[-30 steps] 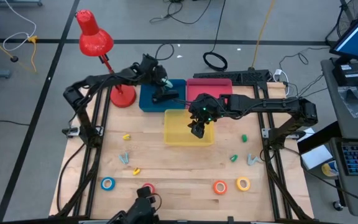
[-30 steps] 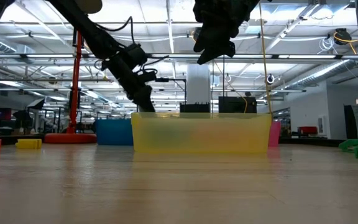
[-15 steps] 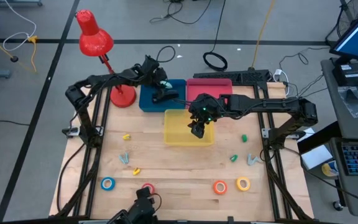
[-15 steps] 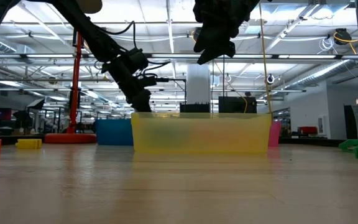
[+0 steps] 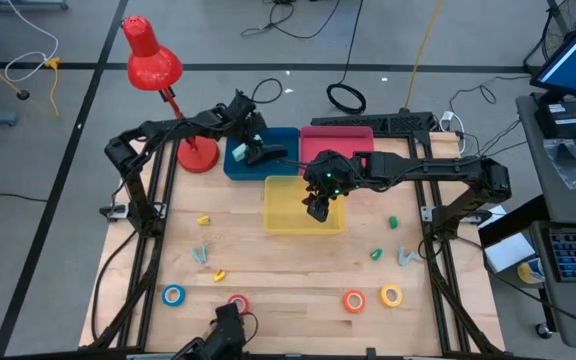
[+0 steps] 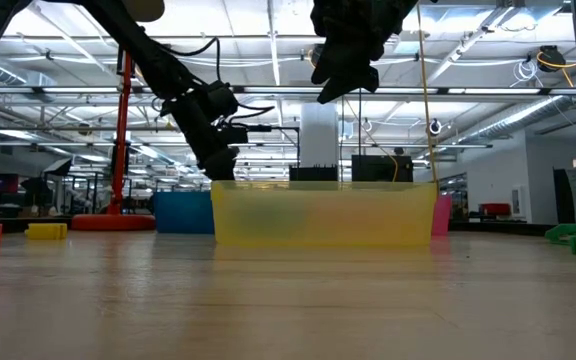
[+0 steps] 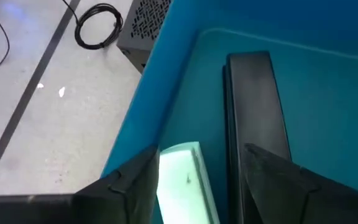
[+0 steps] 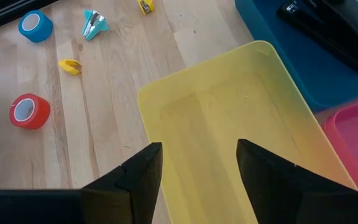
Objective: Pick and place Stapler, Stapler remover, tape
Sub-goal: Put the yellow stapler into the blue bin
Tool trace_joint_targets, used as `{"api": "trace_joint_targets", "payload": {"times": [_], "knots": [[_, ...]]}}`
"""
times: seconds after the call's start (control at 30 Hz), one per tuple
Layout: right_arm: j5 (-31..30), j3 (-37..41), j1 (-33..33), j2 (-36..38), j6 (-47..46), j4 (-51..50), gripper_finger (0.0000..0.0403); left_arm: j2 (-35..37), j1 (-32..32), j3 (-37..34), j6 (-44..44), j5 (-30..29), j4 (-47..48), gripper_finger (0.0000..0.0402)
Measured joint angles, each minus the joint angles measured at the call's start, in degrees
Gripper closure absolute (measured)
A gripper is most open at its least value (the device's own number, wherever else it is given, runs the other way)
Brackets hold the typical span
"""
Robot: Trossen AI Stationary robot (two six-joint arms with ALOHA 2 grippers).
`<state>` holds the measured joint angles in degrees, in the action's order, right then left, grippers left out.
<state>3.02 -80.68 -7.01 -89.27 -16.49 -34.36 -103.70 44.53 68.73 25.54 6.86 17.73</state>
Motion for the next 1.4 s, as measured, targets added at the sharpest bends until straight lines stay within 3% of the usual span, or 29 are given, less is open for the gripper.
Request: {"api": "trace_joint_targets", "payload": {"times": [0.27,0.47,0.67,0.9,1.17,1.4], "knots": [[-0.02,0.00,0.00,0.00,0.04,0.32,0.0207,8.76,-0.60,0.00,-1.51,-2.56,4.61,0.0147],[0.00,0.00,0.00,0.00,-0.01,-0.02,0.0207,18.73,-3.59,0.00,-11.29,-2.37,16.74,0.0146],[0.01,0.00,0.00,0.00,-2.77,-2.17,0.0207,26.31,-10.66,-0.28,-16.31,-2.29,28.80,0.0146],[0.06,0.00,0.40,-0.02,-6.72,-4.39,0.0207,36.34,-21.75,-9.40,-25.37,-2.57,26.86,0.0146],[0.05,0.00,2.38,-0.02,-9.16,-4.72,0.0207,49.77,-33.64,-24.46,-43.05,-6.55,22.21,0.0147],[0.02,0.00,2.64,-0.02,-11.88,-4.62,0.0206,55.29,-45.15,-31.07,-57.88,-11.76,22.86,0.0147]]}}
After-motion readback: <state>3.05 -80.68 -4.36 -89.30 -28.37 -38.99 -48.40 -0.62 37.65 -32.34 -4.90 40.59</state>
